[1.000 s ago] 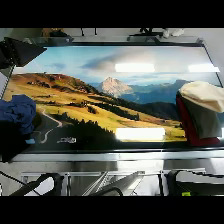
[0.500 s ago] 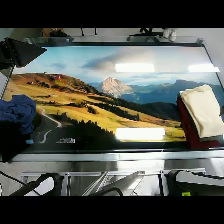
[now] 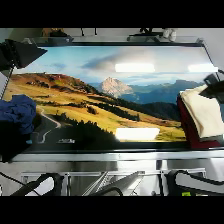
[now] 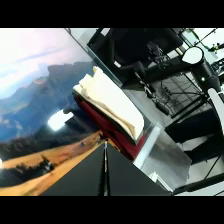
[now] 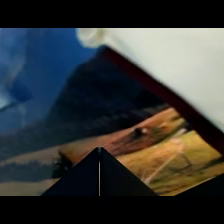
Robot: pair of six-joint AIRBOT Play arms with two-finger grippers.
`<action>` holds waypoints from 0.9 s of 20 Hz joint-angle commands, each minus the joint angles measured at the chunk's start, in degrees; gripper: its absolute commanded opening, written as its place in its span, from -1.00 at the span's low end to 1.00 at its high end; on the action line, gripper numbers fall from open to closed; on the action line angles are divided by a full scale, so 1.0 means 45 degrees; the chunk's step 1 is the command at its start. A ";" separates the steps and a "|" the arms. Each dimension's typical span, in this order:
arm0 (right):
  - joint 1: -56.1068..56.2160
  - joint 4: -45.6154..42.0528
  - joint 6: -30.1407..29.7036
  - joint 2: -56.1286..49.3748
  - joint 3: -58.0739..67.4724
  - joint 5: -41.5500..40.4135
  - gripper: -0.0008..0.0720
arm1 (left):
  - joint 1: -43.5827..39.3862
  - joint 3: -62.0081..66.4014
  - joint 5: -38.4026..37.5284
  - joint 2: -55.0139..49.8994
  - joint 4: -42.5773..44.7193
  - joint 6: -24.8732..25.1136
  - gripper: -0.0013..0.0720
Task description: Fold the shirts.
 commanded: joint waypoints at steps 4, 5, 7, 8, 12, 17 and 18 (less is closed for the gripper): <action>0.7048 -0.0432 -0.0291 0.4061 -0.6737 -0.3167 -0.92 | -0.0049 -0.7019 0.0967 0.4167 0.2560 0.0403 -0.92; 0.7495 -0.0427 -0.0107 0.4507 -0.7601 -0.3609 -0.92 | -0.0049 -0.8480 0.0996 0.5022 0.2565 0.0389 -0.92; 0.7766 -0.0427 -0.0204 0.4736 -0.8374 -0.3871 -0.92 | -0.0049 -1.0380 0.0942 0.6135 0.2594 0.0384 -0.92; 0.7766 -0.0427 -0.0209 0.4741 -0.8461 -0.3721 -0.92 | -0.0049 -1.1026 0.0821 0.6601 0.2599 0.0355 -0.91; 0.7762 -0.0427 -0.0209 0.4716 -0.8476 -0.3011 -0.92 | -0.0034 -1.2463 0.0860 0.8155 0.2594 0.0296 -0.91; 0.7762 -0.0427 -0.0209 0.4668 -0.8476 -0.3016 -0.92 | -0.0034 -1.3012 0.0879 0.8835 0.2579 0.0238 -0.91; 0.7762 -0.0427 -0.0209 0.4668 -0.8476 -0.3016 -0.92 | -0.0034 -1.3007 0.0884 0.8825 0.2565 0.0233 -0.91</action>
